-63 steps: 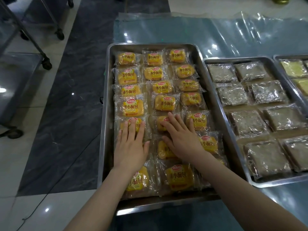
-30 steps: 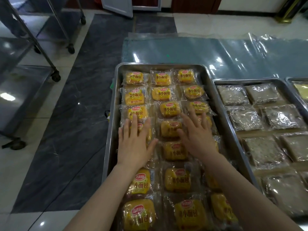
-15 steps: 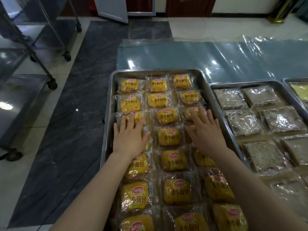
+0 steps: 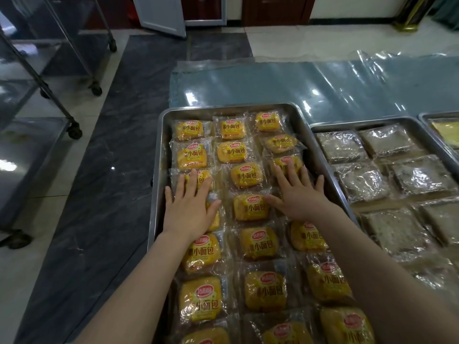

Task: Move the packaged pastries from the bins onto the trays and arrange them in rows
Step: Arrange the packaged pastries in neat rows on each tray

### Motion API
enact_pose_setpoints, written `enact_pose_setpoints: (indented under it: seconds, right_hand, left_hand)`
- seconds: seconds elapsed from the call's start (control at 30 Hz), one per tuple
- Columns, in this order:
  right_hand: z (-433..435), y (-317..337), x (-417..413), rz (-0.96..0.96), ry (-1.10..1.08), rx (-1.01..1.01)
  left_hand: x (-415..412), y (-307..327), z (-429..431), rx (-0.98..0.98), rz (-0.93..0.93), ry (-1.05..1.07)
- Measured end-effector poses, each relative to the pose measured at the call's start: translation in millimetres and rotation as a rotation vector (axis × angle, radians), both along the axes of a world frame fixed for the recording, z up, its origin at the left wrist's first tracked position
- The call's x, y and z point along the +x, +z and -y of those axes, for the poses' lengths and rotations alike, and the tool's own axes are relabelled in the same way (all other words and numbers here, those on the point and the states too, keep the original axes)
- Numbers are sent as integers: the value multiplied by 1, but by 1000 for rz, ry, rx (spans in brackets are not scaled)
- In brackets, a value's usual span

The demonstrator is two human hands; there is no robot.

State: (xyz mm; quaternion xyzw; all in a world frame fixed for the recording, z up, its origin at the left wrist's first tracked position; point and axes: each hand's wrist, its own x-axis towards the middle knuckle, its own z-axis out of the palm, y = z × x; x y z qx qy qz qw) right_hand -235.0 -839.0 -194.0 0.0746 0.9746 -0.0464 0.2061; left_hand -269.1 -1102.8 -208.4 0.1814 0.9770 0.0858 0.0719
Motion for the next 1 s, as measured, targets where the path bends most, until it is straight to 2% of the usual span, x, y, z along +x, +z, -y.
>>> enact_pose_setpoints:
  seconds: [0.2,0.33,0.43,0.67,0.8,0.87,1.0]
  right_hand:
    - [30,14,-2,-216,96,-52]
    - [56,7,-6,-137,250,-36]
    - [65,-3,-4,-108,258,7]
    - [66,-9,0,-171,213,-20]
    - [41,-7,-10,-319,38,-86]
    - [23,-5,-21,-336,-53,-97]
    - [-1,-1,-46,-285,-98,-96]
  left_hand:
    - [6,-5,-3,7,-16,16]
    - [6,-7,-3,0,-4,24]
    - [6,-9,-3,-12,-7,24]
    - [8,-7,-4,10,-28,36]
    - [5,3,-7,171,-156,120]
    - [-7,6,-14,225,-192,127]
    - [-40,1,-26,147,-137,84]
